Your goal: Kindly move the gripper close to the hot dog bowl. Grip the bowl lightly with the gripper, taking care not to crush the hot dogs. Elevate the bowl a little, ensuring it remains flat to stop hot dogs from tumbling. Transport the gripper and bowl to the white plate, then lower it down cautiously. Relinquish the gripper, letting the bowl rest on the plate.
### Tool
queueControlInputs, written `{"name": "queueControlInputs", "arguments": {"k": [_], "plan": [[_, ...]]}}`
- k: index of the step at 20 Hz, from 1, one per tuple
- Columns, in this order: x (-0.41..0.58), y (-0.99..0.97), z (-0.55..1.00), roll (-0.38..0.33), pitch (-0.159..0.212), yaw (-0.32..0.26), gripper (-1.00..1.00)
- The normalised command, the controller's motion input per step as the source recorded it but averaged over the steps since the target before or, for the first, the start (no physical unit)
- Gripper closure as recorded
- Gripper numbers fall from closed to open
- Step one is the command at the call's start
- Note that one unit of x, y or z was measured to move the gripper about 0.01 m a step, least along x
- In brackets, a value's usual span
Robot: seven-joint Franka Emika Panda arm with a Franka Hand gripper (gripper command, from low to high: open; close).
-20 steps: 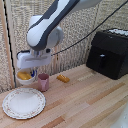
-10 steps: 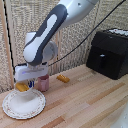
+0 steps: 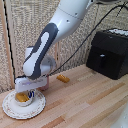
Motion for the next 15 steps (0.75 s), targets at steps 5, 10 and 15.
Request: {"name": "queueControlInputs", "arguments": {"k": [5, 10, 15], "plan": [[0.0, 0.07, 0.18, -0.004, 0.026, 0.004, -1.0], [0.018, -0.05, 0.57, 0.0, 0.087, 0.004, -1.0], [0.057, -0.12, 0.72, 0.004, 0.062, 0.032, -1.0]]}}
